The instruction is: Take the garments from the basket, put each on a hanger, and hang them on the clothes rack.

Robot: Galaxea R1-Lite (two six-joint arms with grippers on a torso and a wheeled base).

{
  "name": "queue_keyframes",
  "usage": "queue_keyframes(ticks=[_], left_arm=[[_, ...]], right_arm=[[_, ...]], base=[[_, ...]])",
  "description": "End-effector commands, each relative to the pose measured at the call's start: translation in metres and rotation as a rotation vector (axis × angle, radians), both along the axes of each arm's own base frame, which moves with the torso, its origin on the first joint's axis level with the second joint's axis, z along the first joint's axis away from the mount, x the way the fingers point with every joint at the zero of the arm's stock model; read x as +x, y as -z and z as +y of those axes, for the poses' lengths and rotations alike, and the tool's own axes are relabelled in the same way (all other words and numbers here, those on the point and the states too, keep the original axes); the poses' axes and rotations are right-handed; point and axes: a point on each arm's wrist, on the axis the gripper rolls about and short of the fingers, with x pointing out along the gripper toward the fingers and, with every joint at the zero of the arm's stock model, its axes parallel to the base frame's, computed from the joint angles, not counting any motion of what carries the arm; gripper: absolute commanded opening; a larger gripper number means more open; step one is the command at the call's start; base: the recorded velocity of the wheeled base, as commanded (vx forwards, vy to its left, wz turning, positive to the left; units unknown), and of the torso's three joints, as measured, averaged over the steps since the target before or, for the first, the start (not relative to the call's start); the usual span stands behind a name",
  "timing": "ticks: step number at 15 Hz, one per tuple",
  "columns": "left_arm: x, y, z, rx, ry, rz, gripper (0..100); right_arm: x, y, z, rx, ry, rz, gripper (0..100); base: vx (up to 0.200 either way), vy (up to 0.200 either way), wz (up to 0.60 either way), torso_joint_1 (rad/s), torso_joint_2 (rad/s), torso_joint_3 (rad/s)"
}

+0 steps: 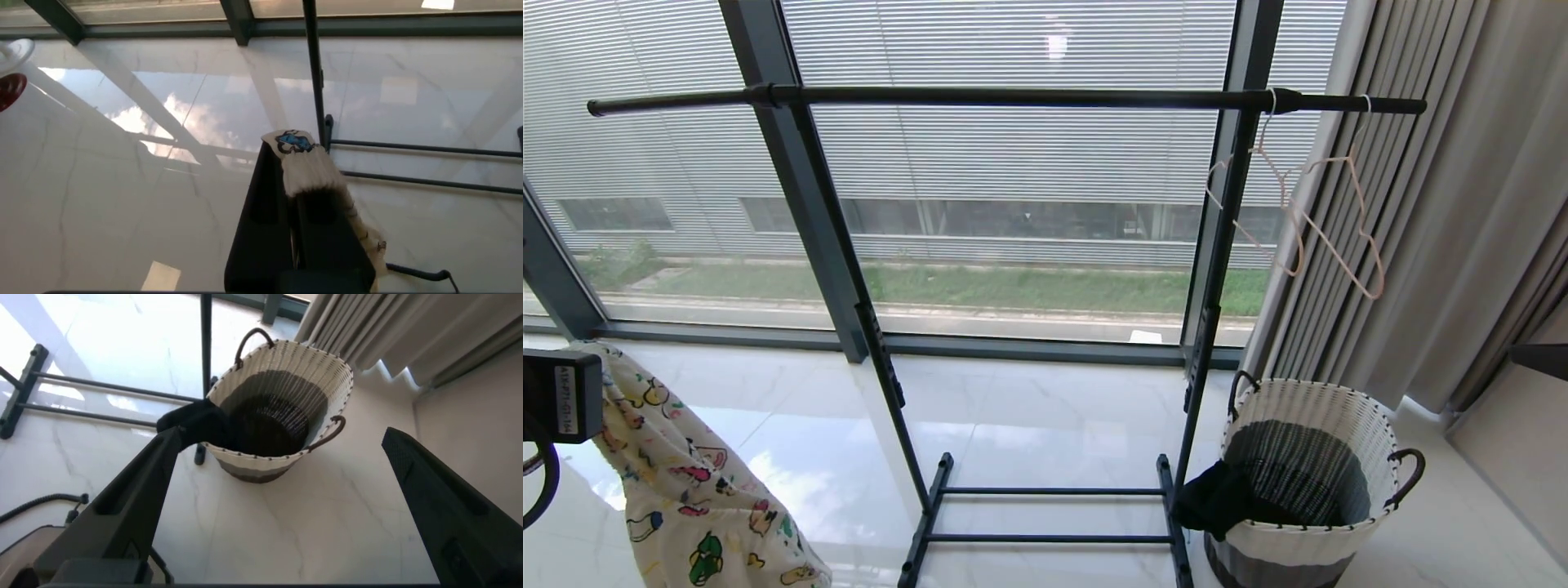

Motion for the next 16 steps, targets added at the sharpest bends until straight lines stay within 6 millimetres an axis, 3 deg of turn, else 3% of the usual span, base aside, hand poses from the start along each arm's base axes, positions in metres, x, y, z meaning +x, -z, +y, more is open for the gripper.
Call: queue_keyframes(ticks=[1, 9, 14, 16], left_arm=[[0.0, 0.0, 0.0, 0.0, -0.001, 0.002, 0], [0.0, 0.001, 0.0, -0.001, -0.002, 0.005, 0], [-0.012, 0.013, -0.001, -0.004, 0.012, 0.019, 0], [-0.018, 0.017, -0.002, -0.013, 0.035, 0.022, 0]], right_arm=[[0.001, 0.0, 0.0, 0.0, 0.0, 0.003, 100], [0.0, 0.0, 0.0, -0.004, 0.0, 0.001, 100], [-0.001, 0.0, 0.0, -0.02, -0.01, -0.003, 100], [0.0, 0.0, 0.0, -0.031, -0.02, -0.002, 100]], base=[[0.0, 0.0, 0.0, 0.222, -0.51, -0.29], [0.0, 0.0, 0.0, 0.223, -0.49, -0.272], [0.0, 0.0, 0.0, 0.038, -0.07, -0.038], [0.2, -0.1, 0.0, 0.002, 0.0, -0.002]])
